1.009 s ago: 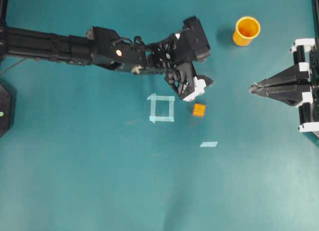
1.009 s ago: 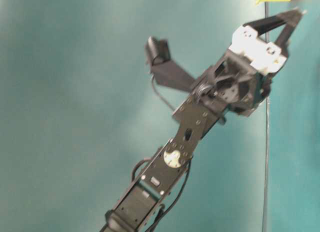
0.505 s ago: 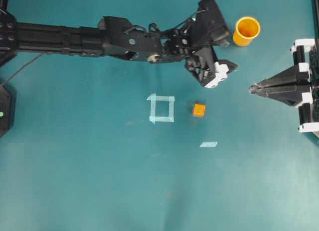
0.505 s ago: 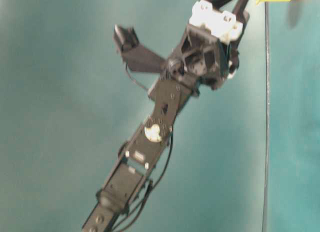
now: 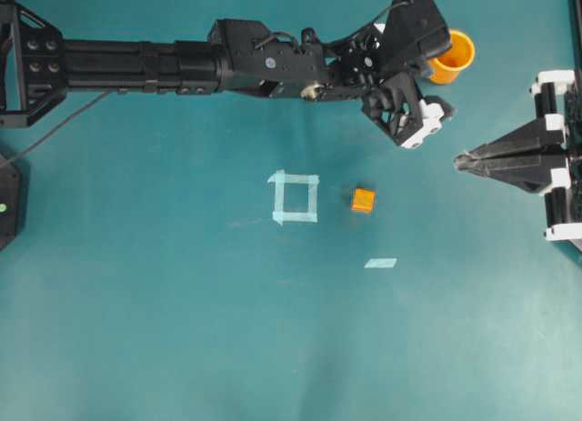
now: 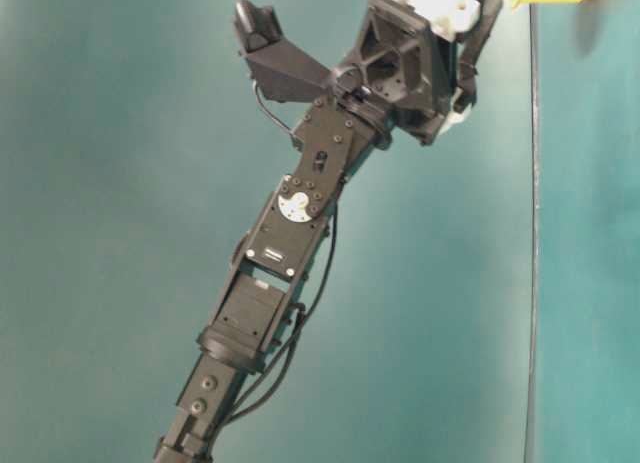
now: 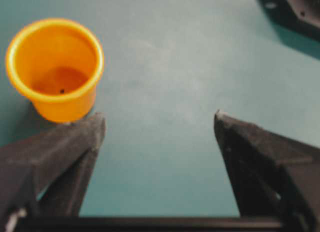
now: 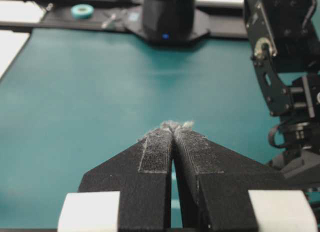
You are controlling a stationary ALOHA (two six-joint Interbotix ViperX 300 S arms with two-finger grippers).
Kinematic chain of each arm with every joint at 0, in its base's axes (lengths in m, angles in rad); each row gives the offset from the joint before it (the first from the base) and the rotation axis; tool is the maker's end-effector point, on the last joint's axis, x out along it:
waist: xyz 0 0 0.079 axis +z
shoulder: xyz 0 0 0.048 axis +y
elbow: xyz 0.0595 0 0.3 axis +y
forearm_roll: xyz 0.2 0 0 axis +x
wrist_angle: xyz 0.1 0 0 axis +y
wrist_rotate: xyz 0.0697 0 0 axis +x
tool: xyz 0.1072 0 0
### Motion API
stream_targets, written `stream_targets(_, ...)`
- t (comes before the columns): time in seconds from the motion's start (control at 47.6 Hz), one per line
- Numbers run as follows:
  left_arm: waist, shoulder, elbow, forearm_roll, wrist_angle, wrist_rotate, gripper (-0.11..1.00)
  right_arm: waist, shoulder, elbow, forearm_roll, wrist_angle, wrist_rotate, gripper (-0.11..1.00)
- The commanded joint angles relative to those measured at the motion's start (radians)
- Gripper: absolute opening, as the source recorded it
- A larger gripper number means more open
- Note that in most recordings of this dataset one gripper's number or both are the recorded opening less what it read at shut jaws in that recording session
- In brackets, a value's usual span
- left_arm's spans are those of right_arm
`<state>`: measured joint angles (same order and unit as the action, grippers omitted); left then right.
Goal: Lift the orange cup with left arm.
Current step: 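Lower the open left gripper around the orange cup's body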
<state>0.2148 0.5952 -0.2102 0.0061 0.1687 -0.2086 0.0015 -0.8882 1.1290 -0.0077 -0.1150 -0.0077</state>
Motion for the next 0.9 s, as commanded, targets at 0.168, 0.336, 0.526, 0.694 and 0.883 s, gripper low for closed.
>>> stream_targets(0.168,0.029,-0.020,-0.043,0.002,0.002,-0.028,0.85,0.000,0.000,-0.017,0.000,-0.003,-0.002,0.00)
stream_targets(0.336,0.035,-0.018,-0.046,0.002,0.002,-0.028,0.85,0.000,0.000,-0.017,-0.002,-0.003,-0.003,0.00)
stream_targets(0.526,0.043,-0.014,-0.058,0.002,0.003,-0.028,0.85,0.000,0.002,-0.017,-0.002,-0.003,-0.003,0.00)
stream_targets(0.694,0.046,-0.008,-0.072,0.002,0.002,-0.028,0.85,0.002,0.002,-0.017,-0.002,-0.003,-0.003,0.00)
stream_targets(0.883,0.049,0.012,-0.089,0.002,0.003,-0.028,0.85,0.000,0.002,-0.017,-0.002,-0.003,-0.003,0.00)
